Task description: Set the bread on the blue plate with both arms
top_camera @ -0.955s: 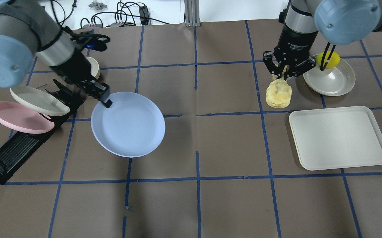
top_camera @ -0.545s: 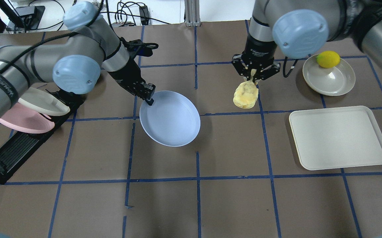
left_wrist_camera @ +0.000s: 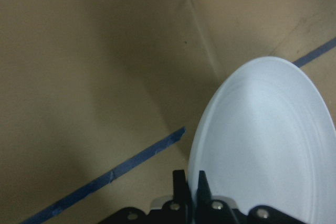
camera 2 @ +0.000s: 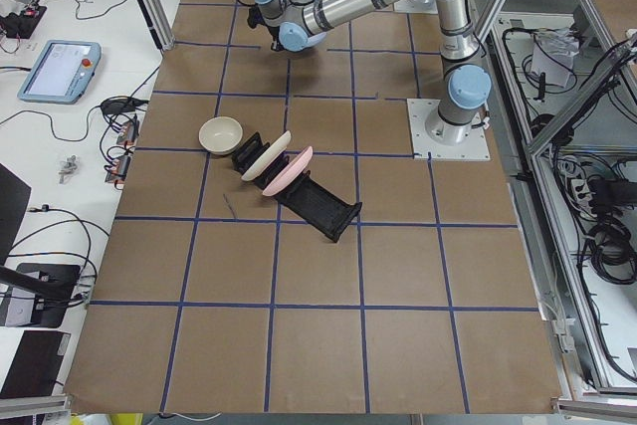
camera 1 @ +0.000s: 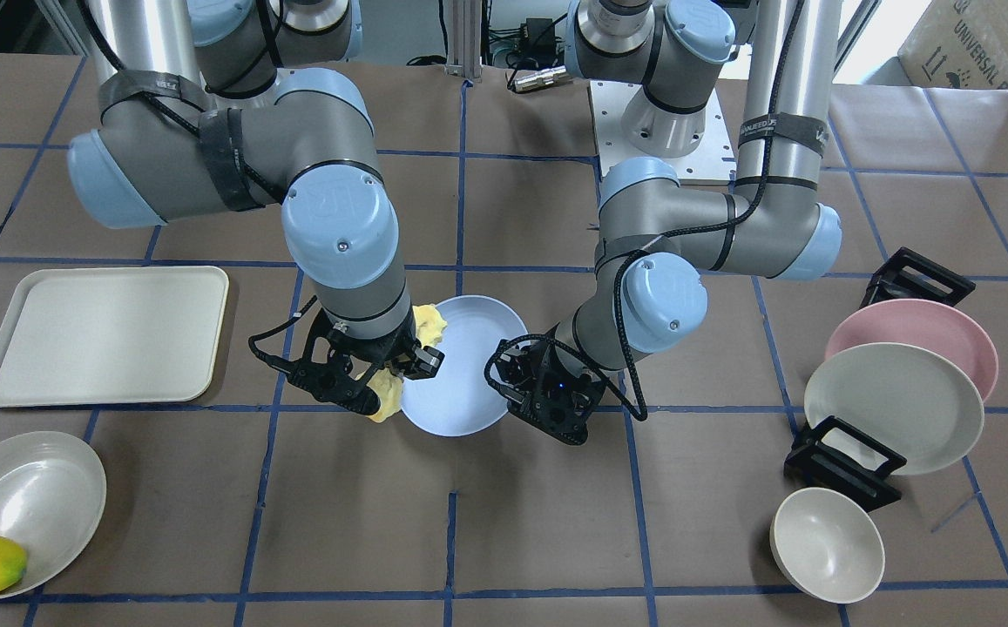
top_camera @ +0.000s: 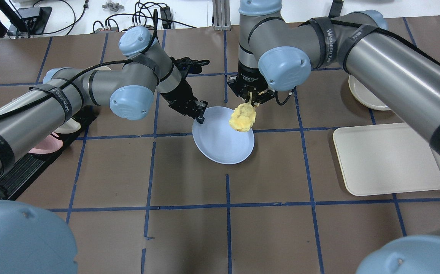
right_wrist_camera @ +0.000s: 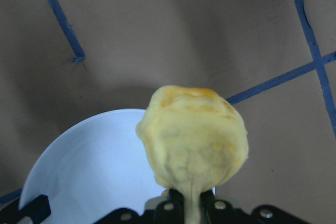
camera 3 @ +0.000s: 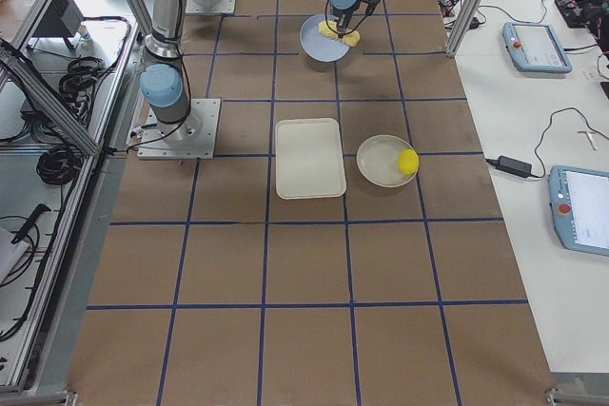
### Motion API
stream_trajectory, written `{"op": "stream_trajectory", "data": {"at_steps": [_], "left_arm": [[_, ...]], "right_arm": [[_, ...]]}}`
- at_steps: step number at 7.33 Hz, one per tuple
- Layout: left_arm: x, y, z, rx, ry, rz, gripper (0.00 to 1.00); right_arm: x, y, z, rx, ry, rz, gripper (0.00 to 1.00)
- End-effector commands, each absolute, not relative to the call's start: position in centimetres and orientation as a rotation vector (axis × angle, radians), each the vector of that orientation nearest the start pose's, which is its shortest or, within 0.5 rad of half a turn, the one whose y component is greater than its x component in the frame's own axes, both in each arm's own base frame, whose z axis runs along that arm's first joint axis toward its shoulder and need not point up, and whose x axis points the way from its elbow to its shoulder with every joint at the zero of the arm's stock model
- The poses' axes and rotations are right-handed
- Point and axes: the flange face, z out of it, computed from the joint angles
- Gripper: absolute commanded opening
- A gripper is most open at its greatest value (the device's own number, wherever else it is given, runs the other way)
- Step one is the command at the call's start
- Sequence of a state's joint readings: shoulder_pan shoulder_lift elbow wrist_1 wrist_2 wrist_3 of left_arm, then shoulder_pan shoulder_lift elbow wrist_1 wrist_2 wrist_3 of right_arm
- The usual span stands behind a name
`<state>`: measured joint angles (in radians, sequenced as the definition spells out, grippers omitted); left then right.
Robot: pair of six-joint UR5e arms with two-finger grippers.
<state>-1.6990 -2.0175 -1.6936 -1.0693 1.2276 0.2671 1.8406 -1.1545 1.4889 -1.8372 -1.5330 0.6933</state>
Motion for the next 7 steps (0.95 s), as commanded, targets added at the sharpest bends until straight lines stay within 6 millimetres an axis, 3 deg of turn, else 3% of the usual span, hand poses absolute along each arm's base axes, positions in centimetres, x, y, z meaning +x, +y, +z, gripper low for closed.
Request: {"op": "stream_trajectory", "data": {"at_steps": [1,3,5,6,7], "left_arm": [[-24.0,-58.3,25.4,0.648,3.4,0.023,1.0],[-22.2,-58.0,28.5,0.624,3.308,-0.054,1.0],[-18.8,-57.0,32.0,0.56,3.164,-0.016,1.0],[-15.8,-56.4,34.3,0.484,3.167,0.027,1.0],[-12.9,-55.5,36.7,0.422,3.078,0.081,1.0]], "right_arm": [[30.5,-57.5,31.4,0.713,3.056,0.12,0.14],[30.8,-57.4,31.4,0.763,3.041,0.123,0.23],[31.3,-57.2,31.3,0.908,2.952,0.173,0.34],[31.1,-57.3,31.6,0.97,2.94,0.154,0.99],[31.4,-57.2,31.6,0.969,2.918,0.174,1.0]]}}
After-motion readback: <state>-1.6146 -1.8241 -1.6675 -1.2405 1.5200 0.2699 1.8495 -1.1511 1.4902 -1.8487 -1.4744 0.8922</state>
